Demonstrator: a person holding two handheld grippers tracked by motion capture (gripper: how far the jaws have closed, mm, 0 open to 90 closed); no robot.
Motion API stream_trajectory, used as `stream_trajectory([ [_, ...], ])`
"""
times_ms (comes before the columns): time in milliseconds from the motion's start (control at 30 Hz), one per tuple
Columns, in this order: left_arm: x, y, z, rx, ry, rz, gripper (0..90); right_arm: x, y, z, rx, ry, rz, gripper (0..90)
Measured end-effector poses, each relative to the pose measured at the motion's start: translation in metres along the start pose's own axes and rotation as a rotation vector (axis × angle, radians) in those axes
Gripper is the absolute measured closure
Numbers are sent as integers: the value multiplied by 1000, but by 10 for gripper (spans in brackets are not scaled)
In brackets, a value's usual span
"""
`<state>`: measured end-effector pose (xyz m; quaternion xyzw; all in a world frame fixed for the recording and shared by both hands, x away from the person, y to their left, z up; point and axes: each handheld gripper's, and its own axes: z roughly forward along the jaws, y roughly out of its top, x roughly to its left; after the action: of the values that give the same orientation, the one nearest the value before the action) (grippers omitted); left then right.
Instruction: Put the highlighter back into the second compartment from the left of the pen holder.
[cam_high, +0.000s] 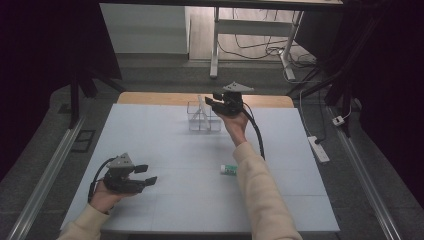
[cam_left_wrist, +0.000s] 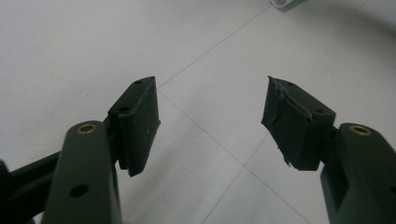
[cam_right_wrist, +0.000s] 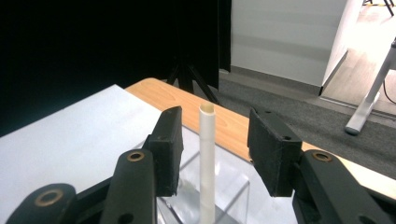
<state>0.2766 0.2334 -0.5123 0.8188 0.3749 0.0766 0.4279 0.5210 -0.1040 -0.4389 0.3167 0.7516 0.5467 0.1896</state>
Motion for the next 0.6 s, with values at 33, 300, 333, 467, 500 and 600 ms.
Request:
stream_trajectory([
  [33, 0, 0, 0, 1, 1, 2, 355, -1, -1, -2, 4, 0, 4, 546],
  [300, 1, 0, 1, 3, 2, 1, 355, -7, -10, -23, 43, 2, -11, 543],
  [333, 1, 0, 1, 4, 3, 1, 355, -7, -11, -25, 50, 1, -16, 541],
  [467, 0, 1, 1, 4, 4, 2, 355, -7, -14, -35, 64, 6, -36, 540],
  [500, 1, 1, 1, 4, 5, 2, 355, -6, -15, -38, 65, 9, -37, 538],
  [600, 1, 1, 1, 3, 7, 1, 355, -5, -16, -44, 70, 22, -43, 535],
])
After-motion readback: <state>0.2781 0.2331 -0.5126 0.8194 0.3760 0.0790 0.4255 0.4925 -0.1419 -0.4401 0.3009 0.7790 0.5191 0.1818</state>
